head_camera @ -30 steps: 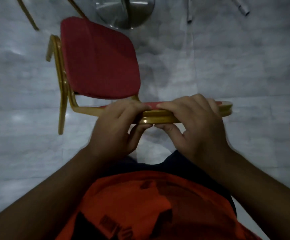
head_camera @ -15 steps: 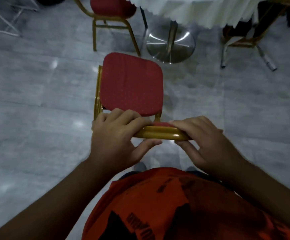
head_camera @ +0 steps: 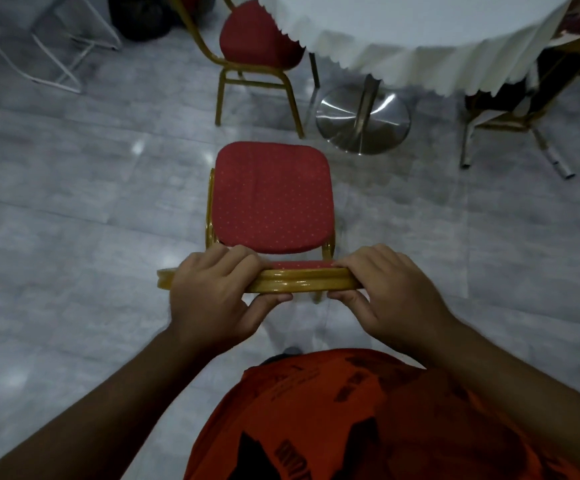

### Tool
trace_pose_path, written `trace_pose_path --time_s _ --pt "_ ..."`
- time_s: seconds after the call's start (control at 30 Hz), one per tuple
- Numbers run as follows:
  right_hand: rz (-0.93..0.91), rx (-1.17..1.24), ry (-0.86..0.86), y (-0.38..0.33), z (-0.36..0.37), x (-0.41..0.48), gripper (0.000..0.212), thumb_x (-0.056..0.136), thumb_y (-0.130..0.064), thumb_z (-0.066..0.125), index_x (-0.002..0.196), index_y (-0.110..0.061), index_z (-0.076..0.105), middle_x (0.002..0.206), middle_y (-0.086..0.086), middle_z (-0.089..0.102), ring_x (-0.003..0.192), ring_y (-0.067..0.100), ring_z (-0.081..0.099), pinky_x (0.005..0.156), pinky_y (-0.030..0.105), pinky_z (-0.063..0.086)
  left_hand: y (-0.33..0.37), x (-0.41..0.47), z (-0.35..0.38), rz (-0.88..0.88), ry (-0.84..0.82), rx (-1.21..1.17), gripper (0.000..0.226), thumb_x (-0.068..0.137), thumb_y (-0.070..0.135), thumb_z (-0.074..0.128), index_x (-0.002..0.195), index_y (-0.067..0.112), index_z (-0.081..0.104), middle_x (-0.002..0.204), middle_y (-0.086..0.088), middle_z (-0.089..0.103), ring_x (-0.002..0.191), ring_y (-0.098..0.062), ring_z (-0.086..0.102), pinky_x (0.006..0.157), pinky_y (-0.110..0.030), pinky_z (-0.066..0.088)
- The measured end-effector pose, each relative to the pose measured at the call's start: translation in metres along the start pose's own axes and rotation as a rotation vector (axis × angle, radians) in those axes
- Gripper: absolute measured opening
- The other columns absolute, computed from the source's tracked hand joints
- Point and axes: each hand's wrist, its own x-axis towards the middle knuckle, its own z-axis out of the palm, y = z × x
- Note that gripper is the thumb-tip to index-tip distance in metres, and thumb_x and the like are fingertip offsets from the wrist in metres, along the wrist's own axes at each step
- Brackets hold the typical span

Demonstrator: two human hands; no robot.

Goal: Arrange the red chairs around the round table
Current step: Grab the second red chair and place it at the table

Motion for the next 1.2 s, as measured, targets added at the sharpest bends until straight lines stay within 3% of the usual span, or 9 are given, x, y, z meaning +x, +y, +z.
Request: trace_pose_path --time_s 0.23,0.47,0.7,0.87,1.0,1.2 --pt "0.056 -0.039 0.047 0.024 -0.010 -0.012 0.043 0.097 -0.058 0.043 0.105 -0.022 0.065 0.092 -0.008 0.061 0.084 0.015 0.055 0.075 0.039 0.045 0.022 0.003 0.037 -0.016 0.073 -0.121 0.044 0.091 0.062 0.061 0.089 0.020 0.073 0.085 0.006 0.070 0.073 -0.015 0.058 0.059 -0.030 0.039" --pt "0.253 0.008 0.027 0.045 -0.017 -0.028 0.036 0.093 -0.058 0.048 0.109 -0.029 0.062 0.095 -0.014 0.056 0.088 0.009 0.049 0.080 0.036 0.042 0.028 0.045 0.062 0.049 -0.097 -0.263 0.044 0.095 0.064 0.050 0.100 0.024 0.068 0.095 0.011 0.066 0.087 -0.015 0.058 0.074 -0.041 0.042" --pt "0.352 -0.006 0.100 0.070 -0.027 -0.024 0.040 0.093 -0.062 0.042 0.105 -0.028 0.059 0.096 -0.012 0.053 0.089 0.012 0.045 0.079 0.035 0.034 0.061 0.089 0.064 0.009 -0.261 -0.347 0.032 0.090 0.061 0.053 0.102 0.032 0.058 0.098 0.017 0.051 0.094 -0.010 0.046 0.090 -0.037 0.035" --pt "0.457 -0.058 0.197 0.070 -0.024 -0.005 0.040 0.092 -0.062 0.037 0.090 -0.027 0.056 0.086 -0.011 0.049 0.081 0.014 0.042 0.073 0.036 0.035 0.069 0.103 0.083 -0.086 -0.122 -0.295 0.033 0.092 0.056 0.045 0.084 0.025 0.056 0.082 0.011 0.052 0.081 -0.014 0.048 0.078 -0.036 0.033" --pt "0.479 -0.065 0.241 0.091 -0.031 0.014 0.033 0.093 -0.055 0.037 0.087 -0.026 0.054 0.084 -0.010 0.047 0.081 0.013 0.039 0.073 0.033 0.029 0.072 0.129 0.101 -0.096 -0.076 -0.256 0.029 0.088 0.050 0.049 0.080 0.023 0.054 0.078 0.009 0.052 0.076 -0.015 0.047 0.072 -0.034 0.030" --pt "0.476 -0.054 0.268 0.137 -0.040 0.050 0.034 0.093 -0.057 0.038 0.086 -0.027 0.051 0.082 -0.010 0.047 0.081 0.015 0.042 0.074 0.037 0.035 0.071 0.181 0.126 -0.144 -0.019 -0.224 0.029 0.087 0.048 0.050 0.076 0.020 0.051 0.076 0.006 0.050 0.073 -0.017 0.044 0.066 -0.036 0.033"
